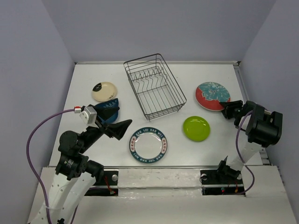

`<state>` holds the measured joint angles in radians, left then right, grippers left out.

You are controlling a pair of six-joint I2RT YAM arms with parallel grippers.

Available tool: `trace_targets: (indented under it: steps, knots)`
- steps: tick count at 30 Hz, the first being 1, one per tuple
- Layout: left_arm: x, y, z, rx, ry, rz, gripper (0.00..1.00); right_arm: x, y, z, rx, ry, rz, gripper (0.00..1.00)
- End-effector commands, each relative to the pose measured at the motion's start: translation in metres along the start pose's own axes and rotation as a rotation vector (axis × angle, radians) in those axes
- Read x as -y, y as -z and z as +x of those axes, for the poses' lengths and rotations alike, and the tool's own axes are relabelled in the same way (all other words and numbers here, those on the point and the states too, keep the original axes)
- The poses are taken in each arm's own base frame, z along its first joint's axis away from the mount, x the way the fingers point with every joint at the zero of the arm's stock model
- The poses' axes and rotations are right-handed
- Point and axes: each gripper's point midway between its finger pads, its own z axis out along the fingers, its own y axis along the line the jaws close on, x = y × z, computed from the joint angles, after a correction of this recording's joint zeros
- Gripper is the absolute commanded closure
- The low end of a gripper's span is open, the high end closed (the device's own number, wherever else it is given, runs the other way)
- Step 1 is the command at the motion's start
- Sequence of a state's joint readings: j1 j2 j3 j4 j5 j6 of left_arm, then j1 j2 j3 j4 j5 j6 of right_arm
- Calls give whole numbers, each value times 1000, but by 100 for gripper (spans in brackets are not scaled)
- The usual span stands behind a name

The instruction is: Load the plates into the dish rack

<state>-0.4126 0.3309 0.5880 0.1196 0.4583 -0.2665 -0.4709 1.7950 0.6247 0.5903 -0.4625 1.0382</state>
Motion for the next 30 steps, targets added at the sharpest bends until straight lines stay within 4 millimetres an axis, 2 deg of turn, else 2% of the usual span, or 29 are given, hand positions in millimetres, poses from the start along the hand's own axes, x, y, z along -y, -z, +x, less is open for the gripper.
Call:
trace_targets:
  steps: [1, 3, 4, 5, 6, 8, 9, 12, 13, 14, 15, 17, 18, 20, 21, 22, 24, 25, 26, 27, 28, 29, 30]
  knots:
    - [8, -1, -23, 56, -44, 22, 1, 5, -14, -3, -10, -29, -27, 54]
    - [6, -2, -22, 51, -43, 17, 1, 0, -19, 0, -25, -32, -47, 63]
    - [6, -2, -21, 48, -42, 18, 1, -5, -18, -1, -25, -33, -65, 81]
    - [6, -2, -21, 48, -44, 18, 1, -9, -17, -1, -23, -37, -80, 87]
    - [5, -3, -20, 45, -43, 17, 1, -23, -10, -7, 6, -33, -108, 91]
    - [6, -3, -21, 47, -44, 19, 1, -36, -5, -11, 50, -8, -89, 93]
    - [6, -2, -22, 50, -44, 20, 1, -61, 6, -19, 94, 59, -120, 93]
    - [7, -2, -22, 52, -44, 21, 1, -96, 22, -33, 244, 223, -54, 93]
    - [7, -2, -22, 55, -39, 22, 1, -128, 42, -39, 320, 281, -83, 93]
    - [7, -2, -22, 56, -38, 23, 1, -137, 48, -38, 381, 330, -35, 93]
    - [8, -1, -23, 59, -37, 29, 1, -168, 61, -46, 444, 404, -65, 93]
    - [10, -1, -23, 63, -31, 35, 1, -206, 88, -45, 542, 492, -75, 93]
    - [10, 0, -24, 67, -33, 36, 1, -241, 105, -49, 602, 524, -119, 93]
    - [12, 1, -25, 74, -32, 39, 1, -271, 129, -52, 709, 578, -114, 93]
    - [13, 2, -27, 77, -35, 41, 1, -291, 138, -36, 717, 664, -136, 93]
    - [13, 2, -26, 77, -34, 43, 1, -319, 154, -35, 761, 680, -173, 93]
    - [15, 3, -28, 83, -37, 45, 1, -338, 159, -27, 795, 761, -159, 93]
    - [15, 3, -28, 82, -35, 48, 1, -353, 161, -7, 779, 792, -189, 93]
    - [15, 4, -28, 84, -39, 47, 1, -373, 173, -5, 823, 792, -206, 93]
    - [15, 3, -28, 85, -38, 45, 1, -381, 175, 2, 837, 847, -198, 93]
    - [15, 3, -28, 84, -38, 45, 1, -388, 168, 12, 839, 875, -196, 93]
    - [14, 3, -27, 82, -36, 42, 1, -409, 179, 27, 861, 908, -226, 93]
    - [14, 3, -28, 83, -37, 39, 1, -417, 177, 37, 860, 937, -226, 93]
